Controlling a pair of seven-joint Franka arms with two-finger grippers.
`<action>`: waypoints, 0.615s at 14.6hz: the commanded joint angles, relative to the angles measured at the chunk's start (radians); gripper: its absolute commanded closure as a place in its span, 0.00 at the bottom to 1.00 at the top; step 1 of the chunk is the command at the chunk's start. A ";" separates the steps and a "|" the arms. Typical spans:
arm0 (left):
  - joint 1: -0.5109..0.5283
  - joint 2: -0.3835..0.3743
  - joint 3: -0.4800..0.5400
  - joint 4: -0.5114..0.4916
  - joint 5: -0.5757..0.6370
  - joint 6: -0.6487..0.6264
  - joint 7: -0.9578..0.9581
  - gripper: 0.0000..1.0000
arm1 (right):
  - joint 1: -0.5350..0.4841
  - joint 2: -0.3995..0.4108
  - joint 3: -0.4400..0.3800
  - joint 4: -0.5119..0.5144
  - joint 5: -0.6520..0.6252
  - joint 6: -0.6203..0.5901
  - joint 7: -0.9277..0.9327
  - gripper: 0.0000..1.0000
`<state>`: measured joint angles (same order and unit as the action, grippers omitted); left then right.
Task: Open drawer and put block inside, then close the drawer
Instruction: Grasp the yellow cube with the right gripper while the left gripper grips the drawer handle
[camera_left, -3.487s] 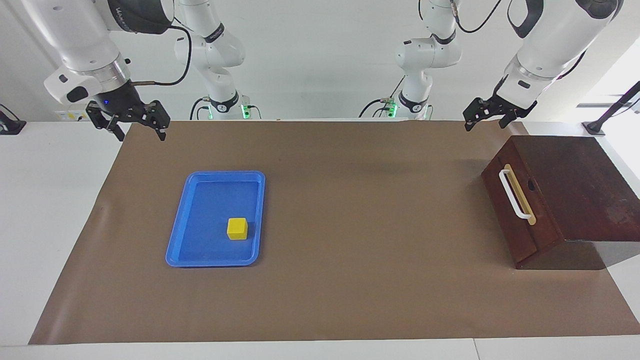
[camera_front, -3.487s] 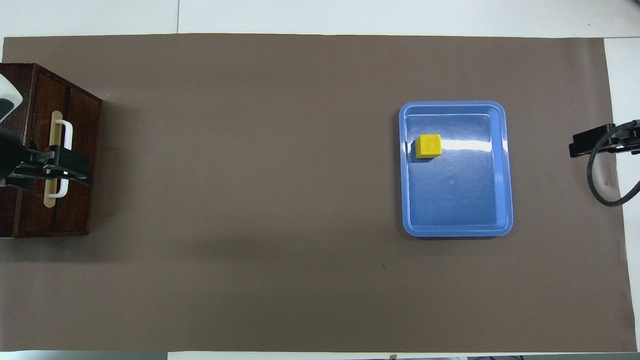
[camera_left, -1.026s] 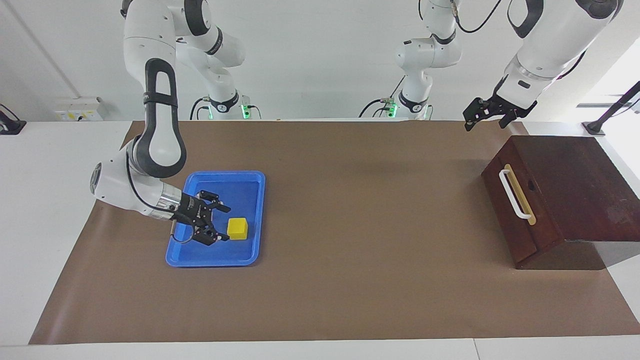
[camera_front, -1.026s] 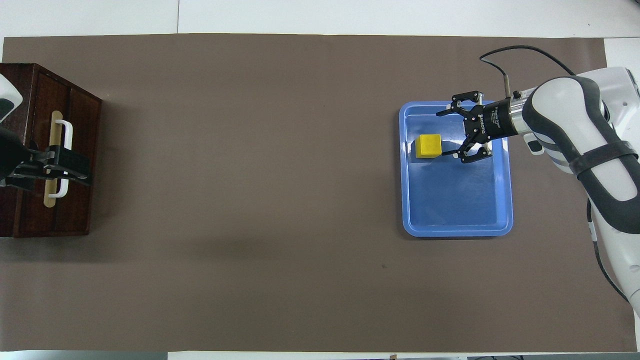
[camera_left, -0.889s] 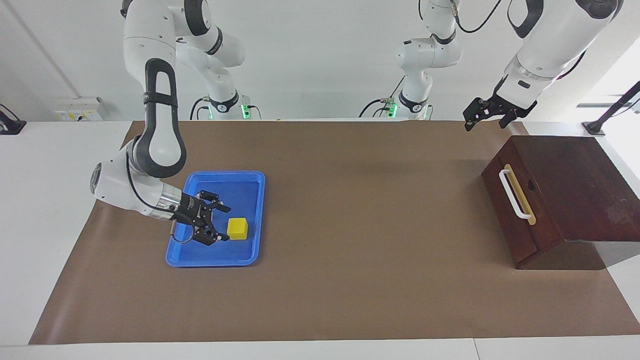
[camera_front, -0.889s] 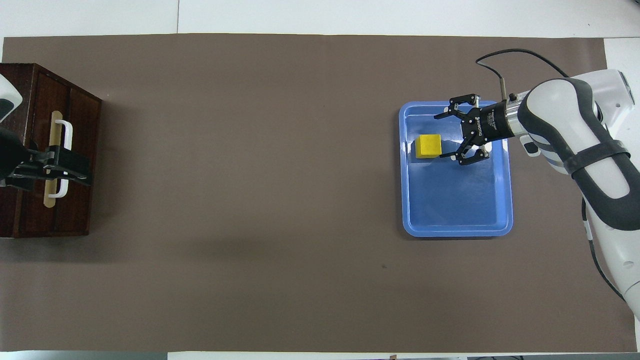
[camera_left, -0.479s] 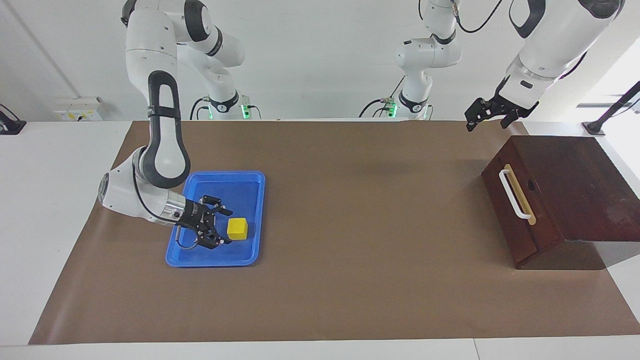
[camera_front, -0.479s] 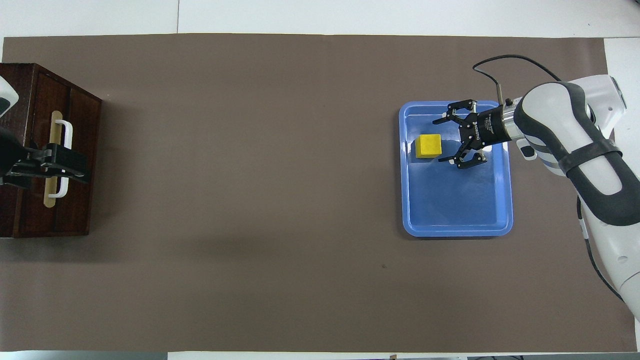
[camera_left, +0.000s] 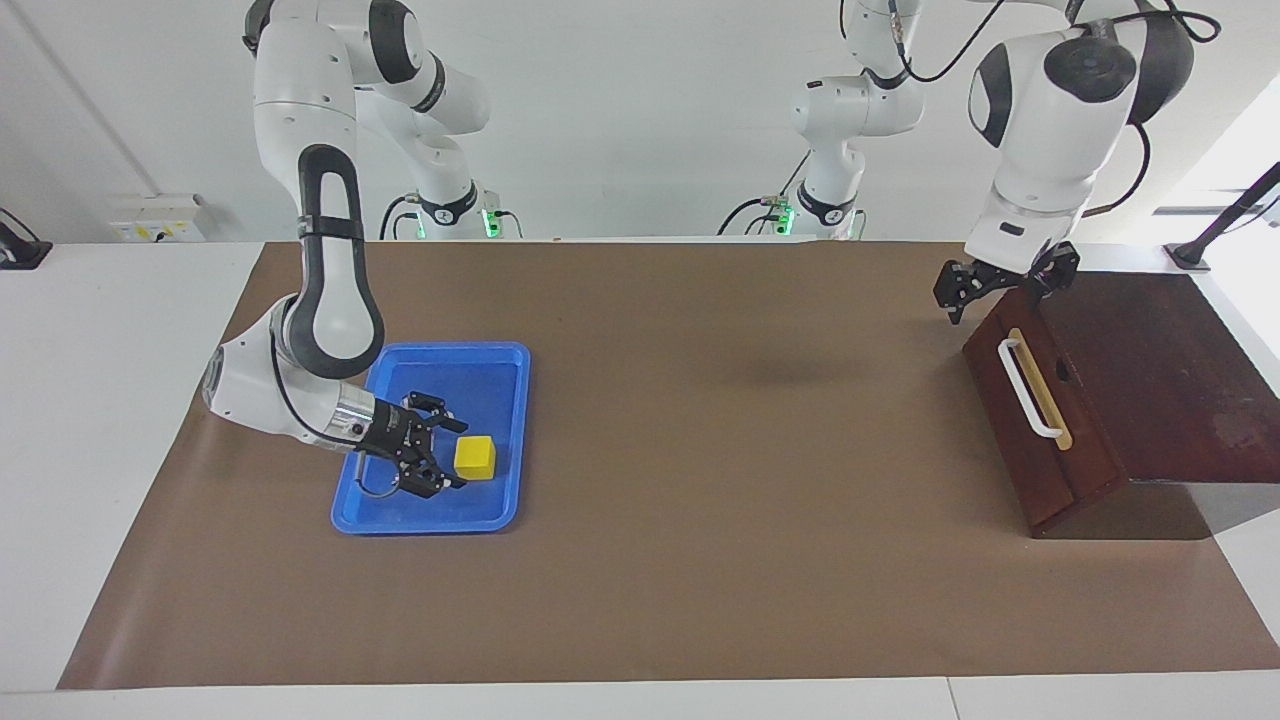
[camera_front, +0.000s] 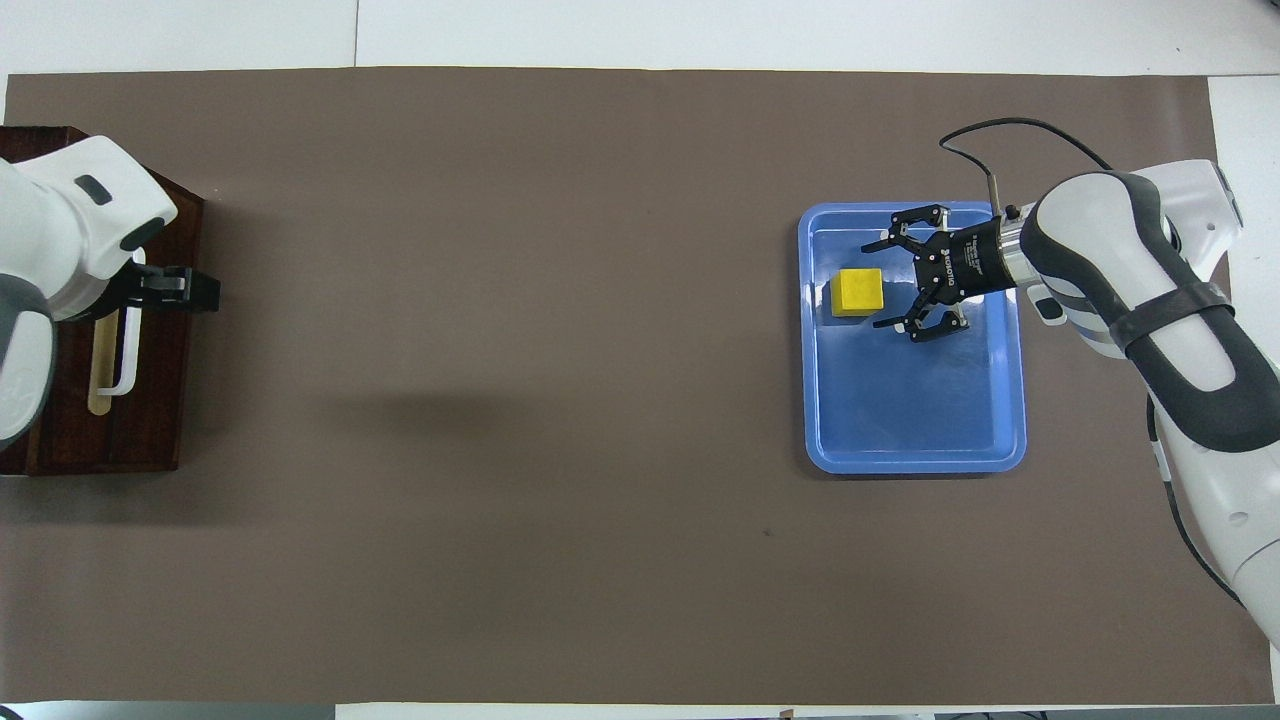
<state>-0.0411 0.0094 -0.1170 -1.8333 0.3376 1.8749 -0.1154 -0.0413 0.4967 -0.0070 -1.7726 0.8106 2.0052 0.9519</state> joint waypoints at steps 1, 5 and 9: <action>-0.008 0.079 0.010 -0.029 0.131 0.114 0.003 0.00 | 0.000 -0.017 0.002 -0.027 0.039 0.021 -0.035 0.00; 0.049 0.138 0.014 -0.070 0.211 0.268 0.006 0.00 | 0.001 -0.017 0.002 -0.028 0.047 0.021 -0.035 0.25; 0.066 0.171 0.014 -0.095 0.284 0.331 0.002 0.00 | 0.001 -0.017 0.002 -0.027 0.047 0.023 -0.035 1.00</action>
<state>0.0109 0.1820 -0.1003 -1.9038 0.5892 2.1626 -0.1146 -0.0407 0.4966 -0.0059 -1.7740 0.8210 2.0060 0.9512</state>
